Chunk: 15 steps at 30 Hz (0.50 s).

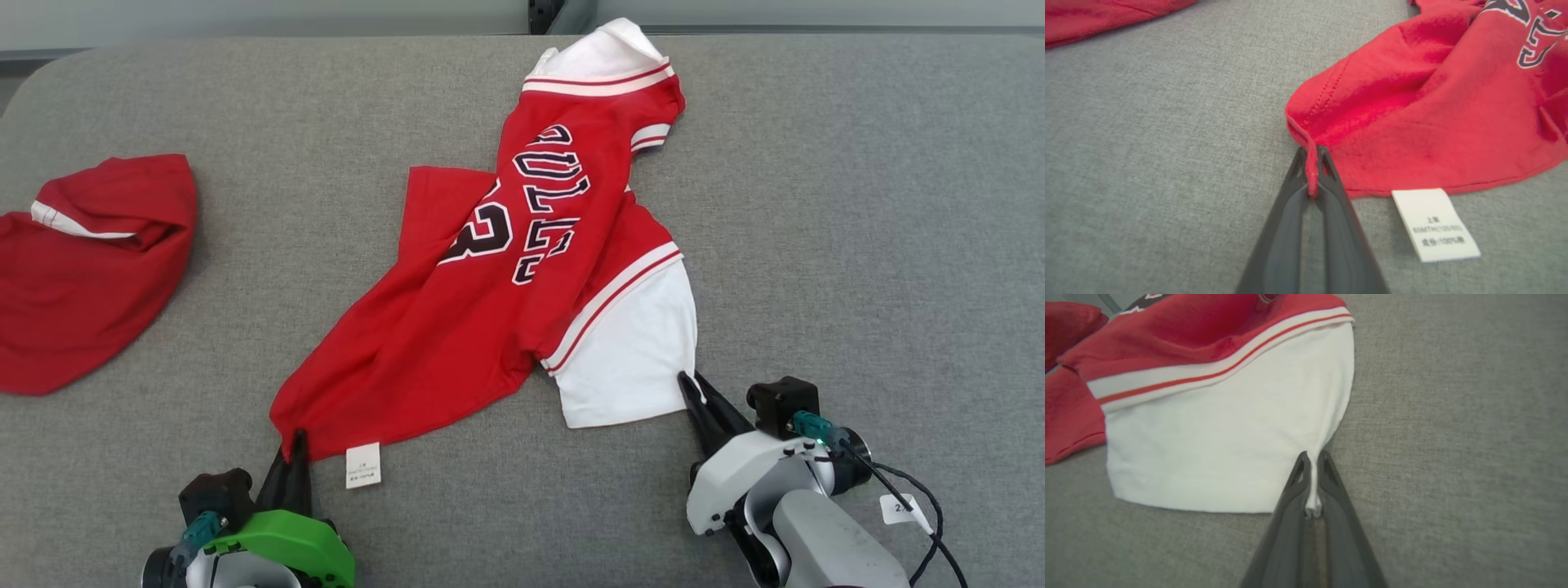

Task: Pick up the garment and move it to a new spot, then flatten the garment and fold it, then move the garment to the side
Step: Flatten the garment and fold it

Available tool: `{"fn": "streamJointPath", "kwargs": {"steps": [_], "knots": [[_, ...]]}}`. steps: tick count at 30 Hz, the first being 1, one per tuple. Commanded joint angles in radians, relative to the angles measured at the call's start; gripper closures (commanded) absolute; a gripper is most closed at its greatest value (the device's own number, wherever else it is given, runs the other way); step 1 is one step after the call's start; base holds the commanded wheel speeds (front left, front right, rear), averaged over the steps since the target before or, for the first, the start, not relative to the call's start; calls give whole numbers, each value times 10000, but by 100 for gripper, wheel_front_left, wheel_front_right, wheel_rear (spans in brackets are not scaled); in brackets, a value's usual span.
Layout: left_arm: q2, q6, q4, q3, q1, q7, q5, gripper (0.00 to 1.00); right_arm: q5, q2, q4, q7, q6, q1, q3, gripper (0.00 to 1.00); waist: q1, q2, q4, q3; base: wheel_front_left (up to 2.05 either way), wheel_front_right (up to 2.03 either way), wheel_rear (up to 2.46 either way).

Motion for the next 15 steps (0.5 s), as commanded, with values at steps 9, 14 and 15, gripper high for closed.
{"fn": "streamJointPath", "kwargs": {"steps": [9, 14, 15], "knots": [[30, -190, -1167, 93, 128, 8, 455, 100, 519, -176, -1522, 117, 4, 203, -710, 100, 0, 0, -241, -1014, 0, 0, 0], [51, -367, -2362, 453, -562, 8, 904, 100, 747, -519, -3304, 117, 4, -387, -1477, 100, 0, 0, -423, -1428, 0, 0, 0], [121, -417, -2518, 506, -763, 9, 968, 100, 772, -602, -3597, 117, 4, -581, -1622, 100, 0, 0, -462, -1479, 0, 0, 0]]}}
